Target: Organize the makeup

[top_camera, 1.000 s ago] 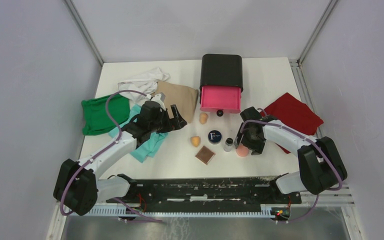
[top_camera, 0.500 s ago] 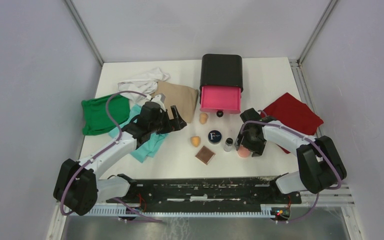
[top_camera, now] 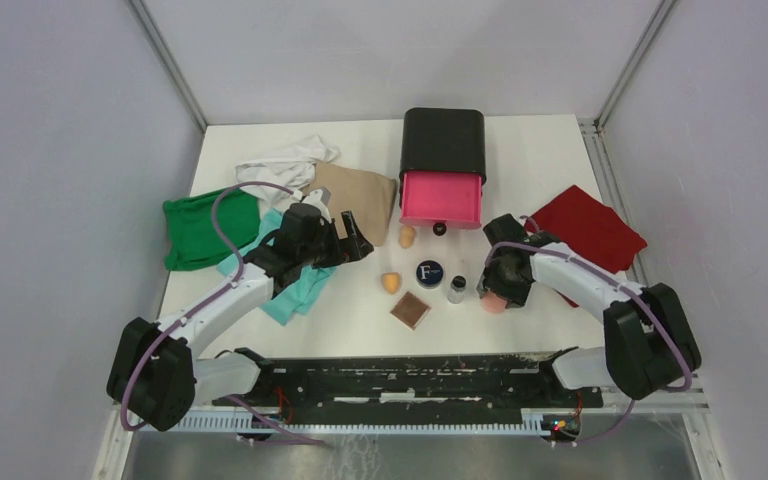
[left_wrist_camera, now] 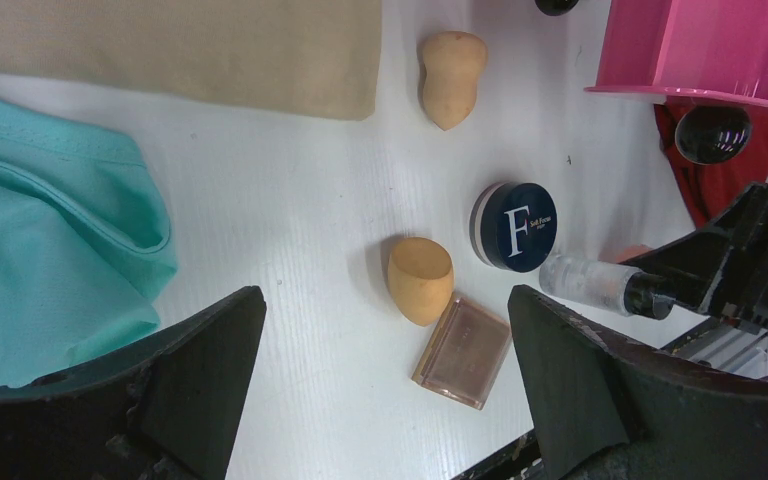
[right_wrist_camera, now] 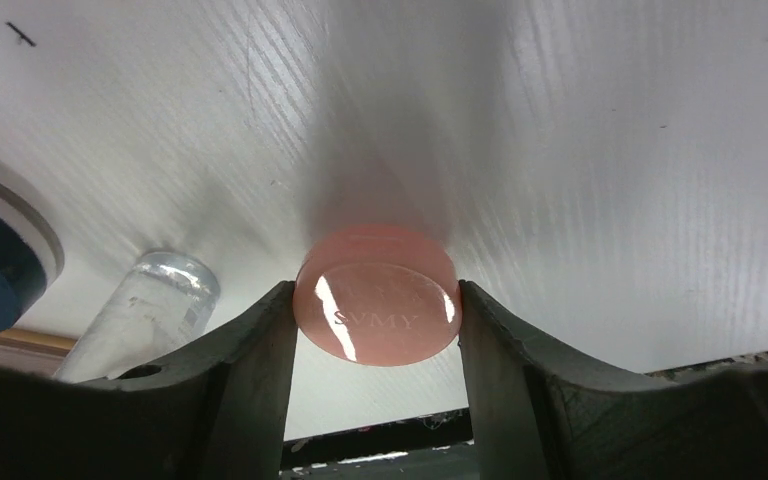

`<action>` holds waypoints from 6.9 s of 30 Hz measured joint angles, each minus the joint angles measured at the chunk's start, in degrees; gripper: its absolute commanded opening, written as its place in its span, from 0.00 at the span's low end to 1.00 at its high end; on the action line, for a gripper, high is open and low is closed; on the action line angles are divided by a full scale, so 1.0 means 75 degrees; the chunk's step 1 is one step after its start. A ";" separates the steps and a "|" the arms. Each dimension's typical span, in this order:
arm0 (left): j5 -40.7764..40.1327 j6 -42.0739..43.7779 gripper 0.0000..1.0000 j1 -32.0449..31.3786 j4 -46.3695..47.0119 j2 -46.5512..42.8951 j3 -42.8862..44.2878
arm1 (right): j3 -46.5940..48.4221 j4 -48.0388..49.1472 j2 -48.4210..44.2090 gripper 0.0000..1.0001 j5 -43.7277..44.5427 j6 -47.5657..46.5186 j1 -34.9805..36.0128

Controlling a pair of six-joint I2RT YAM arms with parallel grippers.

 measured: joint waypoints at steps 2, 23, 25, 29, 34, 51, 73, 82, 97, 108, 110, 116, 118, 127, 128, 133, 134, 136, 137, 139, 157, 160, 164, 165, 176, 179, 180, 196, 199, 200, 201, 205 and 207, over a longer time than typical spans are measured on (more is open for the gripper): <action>0.0003 0.0000 0.99 0.0003 0.0000 0.0000 0.0000 | 0.0143 -0.0248 -0.0280 0.47 0.0198 -0.0090 0.0000; -0.0117 0.0003 0.99 -0.0076 -0.0044 -0.0003 0.0000 | 0.4398 -0.0093 -0.0562 0.44 0.0717 -0.1649 0.0251; -0.0216 0.0003 0.99 -0.0122 -0.0102 -0.0015 0.0000 | 0.4712 0.0096 -0.0058 0.45 0.0694 -0.1684 0.0522; -0.0294 0.0006 0.99 -0.0134 -0.0128 -0.0067 0.0000 | 0.5327 0.0402 0.1046 0.47 0.0644 -0.1725 0.1011; -0.0402 0.0006 0.99 -0.0134 -0.0242 -0.0146 0.0000 | 0.5820 0.0551 0.2095 0.52 0.0609 -0.1746 0.1198; -0.0463 0.0003 0.99 -0.0134 -0.0463 -0.0358 -0.0073 | 0.6309 0.0697 0.2873 0.86 0.0720 -0.1682 0.1195; -0.1139 0.0277 0.99 -0.2040 -0.0434 -0.0332 -0.0079 | 0.1425 0.0749 -0.2352 0.85 0.0356 -0.2215 0.1326; -0.2142 -0.0012 0.99 -0.3351 -0.0157 -0.0149 -0.0382 | 0.0723 0.0472 -0.2588 0.86 0.0163 -0.1722 0.1629; -0.3885 0.0096 0.99 -0.5849 -0.0580 0.3209 0.1460 | 0.1131 -0.0044 -0.3360 0.87 0.1413 -0.1542 0.1670; -0.4354 0.0525 1.00 -0.5846 -0.1265 0.3754 0.1920 | 0.1105 -0.0073 -0.3363 0.87 0.1547 -0.1451 0.1670; -0.4438 0.0577 0.99 -0.5846 -0.1346 0.3759 0.1920 | 0.1105 -0.0067 -0.3319 0.87 0.1545 -0.1445 0.1670; -0.4389 0.0723 0.99 -0.5779 -0.1317 0.3963 0.1920 | 0.1105 -0.0044 -0.3182 0.87 0.1542 -0.1396 0.1670; -0.4336 0.0726 1.00 -0.5735 -0.1276 0.3981 0.1920 | 0.1102 -0.0041 -0.3171 0.87 0.1542 -0.1396 0.1670; -0.3596 0.0737 0.84 -0.5418 -0.0810 0.3995 0.1789 | 0.0994 -0.0038 -0.3168 0.87 0.1545 -0.1338 0.1670; -0.3550 0.0755 0.82 -0.5406 -0.0772 0.3993 0.1775 | 0.0994 -0.0041 -0.3168 0.87 0.1545 -0.1335 0.1670; -0.3459 0.0857 0.67 -0.5386 -0.0624 0.3993 0.1734 | 0.0994 -0.0035 -0.3168 0.87 0.1545 -0.1323 0.1670; -0.3459 0.0857 0.64 -0.5383 -0.0612 0.3993 0.1731 | 0.0994 -0.0035 -0.3168 0.87 0.1545 -0.1317 0.1670; -0.3456 0.0863 0.62 -0.5383 -0.0600 0.3990 0.1728 | 0.0994 -0.0035 -0.3165 0.87 0.1545 -0.1314 0.1670; -0.3462 0.0860 0.59 -0.5383 -0.0586 0.3978 0.1714 | 0.0994 -0.0035 -0.3162 0.87 0.1545 -0.1311 0.1670; -0.3453 0.0860 0.57 -0.5383 -0.0565 0.3937 0.1684 | 0.0994 -0.0035 -0.3162 0.87 0.1547 -0.1309 0.1673; -0.3194 0.1244 0.59 -0.5257 -0.1644 0.1617 0.2812 | 0.0994 -0.0428 -0.4013 0.87 0.2981 -0.0927 0.1670; -0.3092 0.1384 0.58 -0.4916 -0.1801 0.1676 0.3698 | 0.0994 -0.0638 -0.4642 0.86 0.3477 -0.0758 0.1673; -0.2973 0.1521 0.58 -0.4191 -0.1856 0.2276 0.4954 | 0.0994 -0.0801 -0.5537 0.86 0.4048 -0.0676 0.1670; -0.2955 0.1559 0.58 -0.4019 -0.1862 0.2547 0.5307 | 0.0997 -0.0836 -0.5657 0.86 0.4159 -0.0673 0.1670; -0.3069 0.1950 0.59 -0.3465 -0.2355 0.5665 0.8262 | 0.1081 -0.1390 -0.5429 0.86 0.4336 -0.0507 0.1670; -0.3075 0.1958 0.59 -0.3416 -0.2433 0.6097 0.8504 | 0.1081 -0.1466 -0.5528 0.86 0.4342 -0.0472 0.1670; -0.3098 0.1958 0.59 -0.3337 -0.2544 0.6280 0.8536 | 0.1081 -0.1550 -0.5639 0.86 0.4348 -0.0452 0.1670; -0.3663 0.1865 0.62 -0.3127 -0.2681 0.6822 0.9025 | 0.1081 -0.1582 -0.5383 0.86 0.4281 -0.0455 0.1670; -0.3663 0.1862 0.62 -0.3104 -0.2678 0.6892 0.9192 | 0.1081 -0.1582 -0.5368 0.86 0.4255 -0.0455 0.1670; -0.3663 0.1859 0.62 -0.3089 -0.2681 0.6904 0.9229 | 0.1081 -0.1582 -0.5368 0.86 0.4243 -0.0455 0.1670; -0.3666 0.1859 0.62 -0.3075 -0.2684 0.6921 0.9270 | 0.1081 -0.1582 -0.5368 0.86 0.4220 -0.0455 0.1670; -0.3666 0.1859 0.62 -0.3008 -0.2742 0.7117 0.9559 | 0.1081 -0.1585 -0.5368 0.86 0.4156 -0.0449 0.1670; -0.3666 0.1859 0.63 -0.2973 -0.2780 0.7230 0.9672 | 0.1081 -0.1585 -0.5368 0.86 0.4141 -0.0446 0.1670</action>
